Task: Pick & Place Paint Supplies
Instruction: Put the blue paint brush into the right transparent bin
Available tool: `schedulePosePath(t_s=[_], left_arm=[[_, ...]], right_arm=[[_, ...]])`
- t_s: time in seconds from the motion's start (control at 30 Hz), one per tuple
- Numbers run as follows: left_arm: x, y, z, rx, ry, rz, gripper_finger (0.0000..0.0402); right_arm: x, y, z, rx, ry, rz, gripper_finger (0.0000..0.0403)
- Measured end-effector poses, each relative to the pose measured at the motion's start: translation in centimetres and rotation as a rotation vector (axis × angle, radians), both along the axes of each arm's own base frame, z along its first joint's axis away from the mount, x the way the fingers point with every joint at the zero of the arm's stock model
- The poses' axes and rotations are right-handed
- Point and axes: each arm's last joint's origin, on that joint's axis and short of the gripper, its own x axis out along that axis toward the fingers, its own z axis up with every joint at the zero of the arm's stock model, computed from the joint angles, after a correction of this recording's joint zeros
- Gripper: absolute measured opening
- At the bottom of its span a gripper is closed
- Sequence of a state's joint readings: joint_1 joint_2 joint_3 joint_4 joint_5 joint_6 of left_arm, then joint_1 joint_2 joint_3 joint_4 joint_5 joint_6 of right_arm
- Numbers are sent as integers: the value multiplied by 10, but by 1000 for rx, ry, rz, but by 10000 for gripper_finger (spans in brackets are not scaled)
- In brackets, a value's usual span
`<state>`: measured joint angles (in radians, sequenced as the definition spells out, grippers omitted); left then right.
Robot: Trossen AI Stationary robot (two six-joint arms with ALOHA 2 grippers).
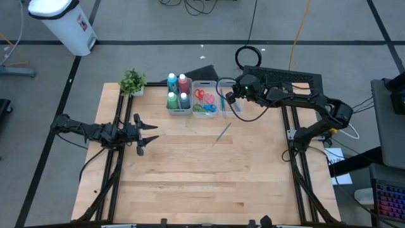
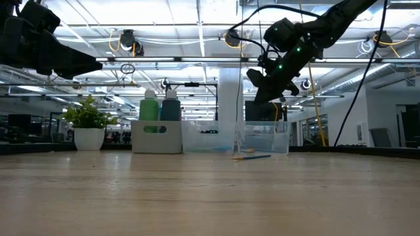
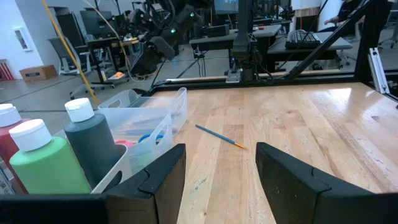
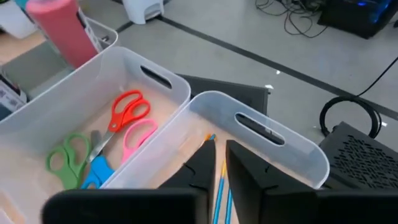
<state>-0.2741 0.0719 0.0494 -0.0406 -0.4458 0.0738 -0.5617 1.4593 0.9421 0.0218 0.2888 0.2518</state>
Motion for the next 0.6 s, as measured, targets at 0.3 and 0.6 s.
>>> schedulePosePath(t_s=[0.3,0.6], left_arm=[[0,0,0,0,0,0,202],[0,0,0,0,0,0,202]], right_arm=[[10,11,4,-74,12,112,113],[45,68,18,-170,-114,679,155]])
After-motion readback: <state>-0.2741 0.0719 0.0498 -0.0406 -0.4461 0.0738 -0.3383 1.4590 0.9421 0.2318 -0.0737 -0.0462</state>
